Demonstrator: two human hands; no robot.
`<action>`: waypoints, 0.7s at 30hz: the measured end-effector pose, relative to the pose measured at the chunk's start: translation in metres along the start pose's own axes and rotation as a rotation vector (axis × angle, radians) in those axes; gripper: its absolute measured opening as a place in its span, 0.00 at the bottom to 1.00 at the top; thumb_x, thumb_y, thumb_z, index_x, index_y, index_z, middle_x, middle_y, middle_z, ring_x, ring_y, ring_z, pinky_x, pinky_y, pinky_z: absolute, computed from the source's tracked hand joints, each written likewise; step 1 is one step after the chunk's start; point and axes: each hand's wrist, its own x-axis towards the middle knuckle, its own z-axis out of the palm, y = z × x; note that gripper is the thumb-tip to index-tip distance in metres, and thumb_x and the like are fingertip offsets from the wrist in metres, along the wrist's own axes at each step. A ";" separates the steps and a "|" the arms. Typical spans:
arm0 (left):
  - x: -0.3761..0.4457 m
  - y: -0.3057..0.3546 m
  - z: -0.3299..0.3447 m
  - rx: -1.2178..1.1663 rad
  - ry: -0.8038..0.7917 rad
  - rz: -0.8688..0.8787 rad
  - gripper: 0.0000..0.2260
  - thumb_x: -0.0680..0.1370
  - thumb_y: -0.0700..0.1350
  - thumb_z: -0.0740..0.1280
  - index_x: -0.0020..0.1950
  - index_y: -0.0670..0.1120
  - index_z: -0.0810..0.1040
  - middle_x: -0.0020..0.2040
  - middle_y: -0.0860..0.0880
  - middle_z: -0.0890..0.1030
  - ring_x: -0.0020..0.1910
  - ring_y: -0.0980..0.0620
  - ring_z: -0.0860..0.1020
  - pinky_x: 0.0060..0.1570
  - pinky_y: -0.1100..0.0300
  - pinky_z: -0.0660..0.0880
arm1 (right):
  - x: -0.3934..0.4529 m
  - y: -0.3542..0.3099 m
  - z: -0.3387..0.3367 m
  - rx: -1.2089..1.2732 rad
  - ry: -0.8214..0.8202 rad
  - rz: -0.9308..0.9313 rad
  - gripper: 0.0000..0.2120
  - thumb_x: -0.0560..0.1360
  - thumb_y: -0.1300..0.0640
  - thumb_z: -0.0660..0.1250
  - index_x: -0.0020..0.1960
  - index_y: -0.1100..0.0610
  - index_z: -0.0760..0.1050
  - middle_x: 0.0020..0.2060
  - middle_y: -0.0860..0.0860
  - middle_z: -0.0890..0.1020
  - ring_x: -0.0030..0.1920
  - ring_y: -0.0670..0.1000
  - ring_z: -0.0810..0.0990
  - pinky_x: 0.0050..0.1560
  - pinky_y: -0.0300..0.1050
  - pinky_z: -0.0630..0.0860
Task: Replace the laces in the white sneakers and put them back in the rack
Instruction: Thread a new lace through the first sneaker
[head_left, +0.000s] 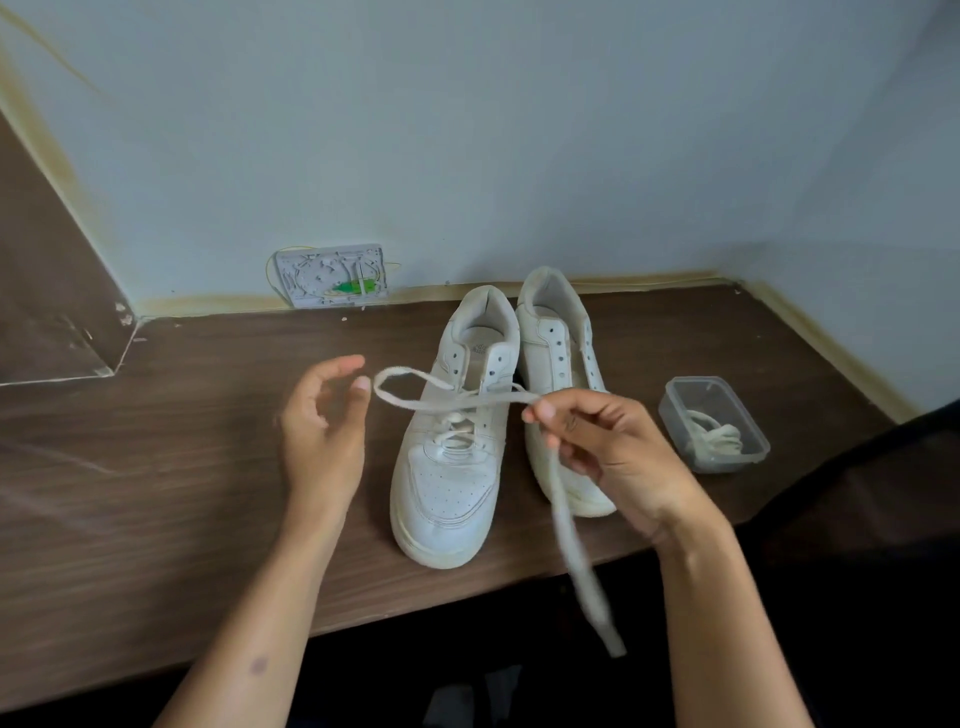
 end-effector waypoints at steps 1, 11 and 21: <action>-0.002 0.003 0.000 0.065 -0.044 0.116 0.10 0.78 0.41 0.69 0.54 0.57 0.80 0.53 0.65 0.79 0.57 0.65 0.76 0.63 0.57 0.72 | 0.000 -0.001 -0.001 -0.017 0.017 -0.007 0.09 0.72 0.55 0.70 0.46 0.60 0.84 0.29 0.51 0.75 0.30 0.47 0.66 0.28 0.34 0.62; -0.007 0.002 0.020 0.178 -0.308 0.602 0.05 0.77 0.50 0.68 0.45 0.54 0.83 0.44 0.61 0.83 0.47 0.57 0.79 0.51 0.46 0.73 | 0.006 0.004 0.017 -0.027 -0.063 -0.021 0.08 0.74 0.57 0.69 0.47 0.62 0.81 0.29 0.50 0.76 0.26 0.47 0.63 0.24 0.34 0.59; -0.020 0.002 0.035 0.198 -0.474 0.545 0.17 0.73 0.57 0.68 0.61 0.57 0.79 0.49 0.61 0.82 0.56 0.62 0.75 0.66 0.63 0.61 | 0.008 0.007 0.020 -0.034 -0.100 -0.035 0.08 0.78 0.62 0.66 0.49 0.67 0.80 0.28 0.52 0.74 0.28 0.52 0.61 0.28 0.43 0.55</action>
